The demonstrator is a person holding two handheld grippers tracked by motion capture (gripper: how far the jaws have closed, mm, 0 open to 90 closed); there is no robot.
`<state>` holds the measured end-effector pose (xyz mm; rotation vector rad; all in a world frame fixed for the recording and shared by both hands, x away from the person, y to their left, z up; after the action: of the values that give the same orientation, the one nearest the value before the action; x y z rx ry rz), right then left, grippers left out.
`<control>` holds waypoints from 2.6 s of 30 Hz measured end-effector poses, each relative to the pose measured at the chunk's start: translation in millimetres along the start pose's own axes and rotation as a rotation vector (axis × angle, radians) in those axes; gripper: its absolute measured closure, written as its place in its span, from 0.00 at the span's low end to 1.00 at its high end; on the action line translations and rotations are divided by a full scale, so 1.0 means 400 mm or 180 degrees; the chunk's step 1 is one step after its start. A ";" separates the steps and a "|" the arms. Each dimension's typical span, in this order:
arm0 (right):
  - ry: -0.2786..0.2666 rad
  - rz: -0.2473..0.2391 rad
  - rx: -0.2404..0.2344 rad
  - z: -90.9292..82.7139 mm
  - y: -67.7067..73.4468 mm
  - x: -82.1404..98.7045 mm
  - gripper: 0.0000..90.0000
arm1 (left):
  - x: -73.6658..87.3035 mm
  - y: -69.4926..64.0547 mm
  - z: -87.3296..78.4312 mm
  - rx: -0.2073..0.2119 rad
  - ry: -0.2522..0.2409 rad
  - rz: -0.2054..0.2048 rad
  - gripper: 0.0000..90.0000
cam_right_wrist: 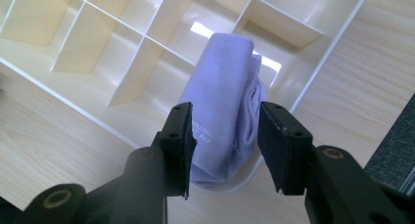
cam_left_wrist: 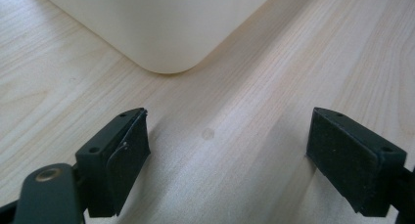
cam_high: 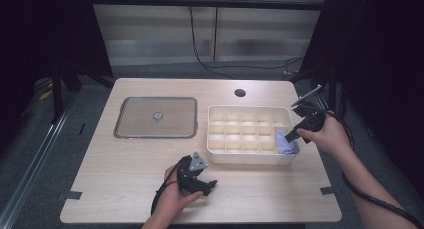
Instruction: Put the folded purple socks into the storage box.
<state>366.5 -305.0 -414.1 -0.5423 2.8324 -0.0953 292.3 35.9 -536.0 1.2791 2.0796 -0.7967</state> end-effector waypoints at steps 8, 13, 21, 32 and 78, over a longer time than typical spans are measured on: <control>0.0064 -0.0016 0.0036 -0.006 0.002 -0.014 0.66 | -0.001 -0.001 0.001 -0.0002 -0.0025 -0.0015 0.17; 0.0059 -0.0053 0.0047 -0.012 0.006 -0.021 0.67 | -0.001 0.000 0.001 -0.0007 -0.0021 -0.0009 0.17; 0.0086 -0.0132 0.0072 -0.008 0.014 -0.032 0.75 | -0.001 0.000 0.001 -0.0004 -0.0023 -0.0009 0.17; 0.0112 -0.0131 0.0059 0.013 0.017 -0.042 0.80 | -0.001 -0.001 0.001 -0.0002 -0.0025 -0.0016 0.17; 0.0335 -0.0264 0.0123 0.106 0.044 0.009 0.98 | 0.001 -0.002 -0.001 -0.0005 -0.0001 -0.0003 0.17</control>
<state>368.0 -290.7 -457.7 -0.6648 2.9026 -0.1990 291.5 36.2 -535.9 1.2772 2.0803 -0.7955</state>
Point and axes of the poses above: each handheld gripper's, and its own axes: z roughly forward along the jaws, x roughly out of its underside, y roughly to its left, the point moved 4 cm from there along z, roughly forward along the jaws, and after that the axes turned 14 degrees about x, right-handed, at the moved point
